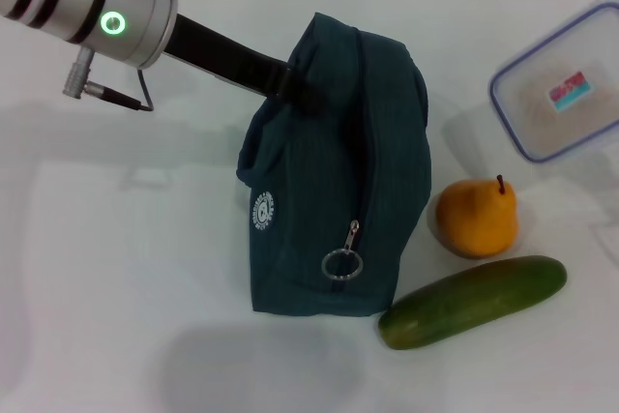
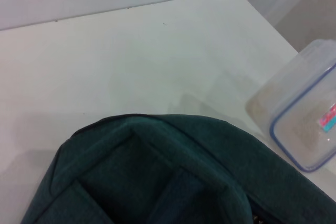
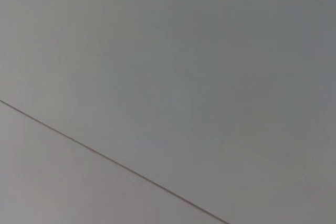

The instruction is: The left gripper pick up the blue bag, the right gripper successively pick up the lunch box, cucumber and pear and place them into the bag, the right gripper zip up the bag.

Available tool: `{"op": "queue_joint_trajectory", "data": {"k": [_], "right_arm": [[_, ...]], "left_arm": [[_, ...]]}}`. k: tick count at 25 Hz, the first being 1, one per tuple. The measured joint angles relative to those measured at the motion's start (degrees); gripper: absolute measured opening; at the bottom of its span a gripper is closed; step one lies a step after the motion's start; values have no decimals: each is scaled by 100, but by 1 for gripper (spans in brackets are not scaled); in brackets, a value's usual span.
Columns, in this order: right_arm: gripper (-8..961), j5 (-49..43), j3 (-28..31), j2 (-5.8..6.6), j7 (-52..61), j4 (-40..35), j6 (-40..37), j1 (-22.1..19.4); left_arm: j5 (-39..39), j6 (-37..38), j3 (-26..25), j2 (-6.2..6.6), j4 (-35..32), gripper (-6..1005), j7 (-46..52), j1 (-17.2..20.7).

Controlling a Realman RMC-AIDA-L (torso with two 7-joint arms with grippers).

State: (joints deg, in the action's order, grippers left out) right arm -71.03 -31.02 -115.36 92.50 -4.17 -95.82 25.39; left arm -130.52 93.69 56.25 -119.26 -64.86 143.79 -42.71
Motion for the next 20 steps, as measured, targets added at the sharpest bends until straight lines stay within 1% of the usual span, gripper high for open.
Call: {"op": "queue_joint_trajectory", "data": {"k": [6, 8, 10, 12, 20], "right_arm": [[26, 4, -24, 7, 0, 4, 307, -25], [17, -18, -65, 7, -5, 10, 585, -42], [8, -50, -115, 5, -48, 27, 1042, -82], [-1, -47, -133, -4, -110, 27, 1289, -152], [6, -4, -107, -16, -270, -5, 1324, -215]], "left_arm": [[0, 0, 0, -2, 0, 43, 0, 23], [0, 2, 0, -6, 0, 43, 0, 33], [1, 4, 0, -9, 2, 43, -13, 52], [0, -1, -2, -9, 30, 43, -44, 70], [0, -21, -7, 7, 56, 43, -70, 74]]}}
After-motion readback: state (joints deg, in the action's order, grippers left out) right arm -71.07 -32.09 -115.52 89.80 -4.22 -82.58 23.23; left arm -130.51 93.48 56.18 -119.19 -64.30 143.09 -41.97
